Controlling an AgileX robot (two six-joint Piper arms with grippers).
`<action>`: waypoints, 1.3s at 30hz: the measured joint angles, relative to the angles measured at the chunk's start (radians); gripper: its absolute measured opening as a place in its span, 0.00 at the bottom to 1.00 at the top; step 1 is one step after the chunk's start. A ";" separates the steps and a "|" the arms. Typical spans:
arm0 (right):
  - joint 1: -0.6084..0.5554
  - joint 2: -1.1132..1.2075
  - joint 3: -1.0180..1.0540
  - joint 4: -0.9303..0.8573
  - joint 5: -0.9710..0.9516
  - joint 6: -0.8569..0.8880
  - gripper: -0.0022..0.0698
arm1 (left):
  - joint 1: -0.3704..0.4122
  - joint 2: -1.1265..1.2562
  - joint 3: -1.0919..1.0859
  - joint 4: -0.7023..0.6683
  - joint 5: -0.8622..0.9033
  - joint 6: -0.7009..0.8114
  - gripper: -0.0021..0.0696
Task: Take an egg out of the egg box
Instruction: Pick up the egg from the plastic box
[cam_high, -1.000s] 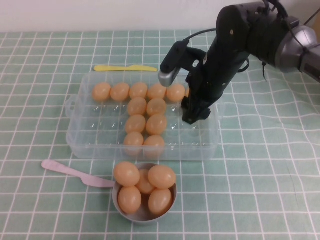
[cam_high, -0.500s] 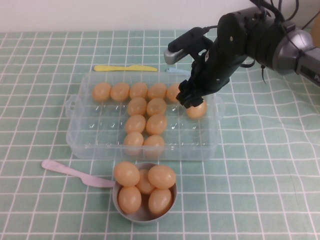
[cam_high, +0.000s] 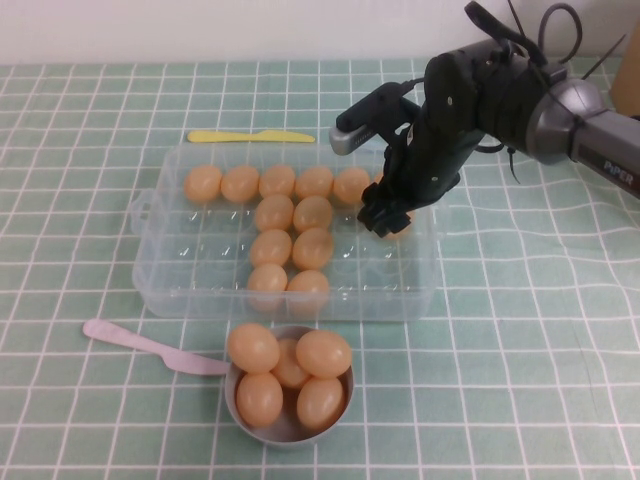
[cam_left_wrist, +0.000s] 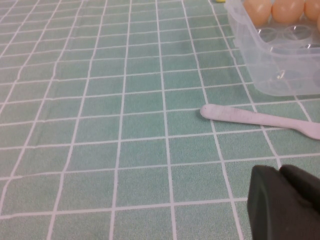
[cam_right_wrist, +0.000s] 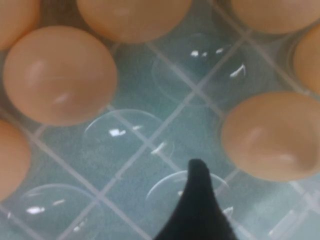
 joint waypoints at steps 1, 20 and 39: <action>0.000 0.000 0.000 0.000 -0.004 0.000 0.67 | 0.000 0.000 0.000 0.000 0.000 0.000 0.02; 0.000 0.032 -0.002 -0.015 -0.079 0.000 0.75 | 0.000 0.000 0.000 0.000 0.000 0.000 0.02; 0.002 0.058 -0.002 -0.024 -0.097 0.000 0.84 | 0.000 0.000 0.000 0.000 0.000 0.000 0.02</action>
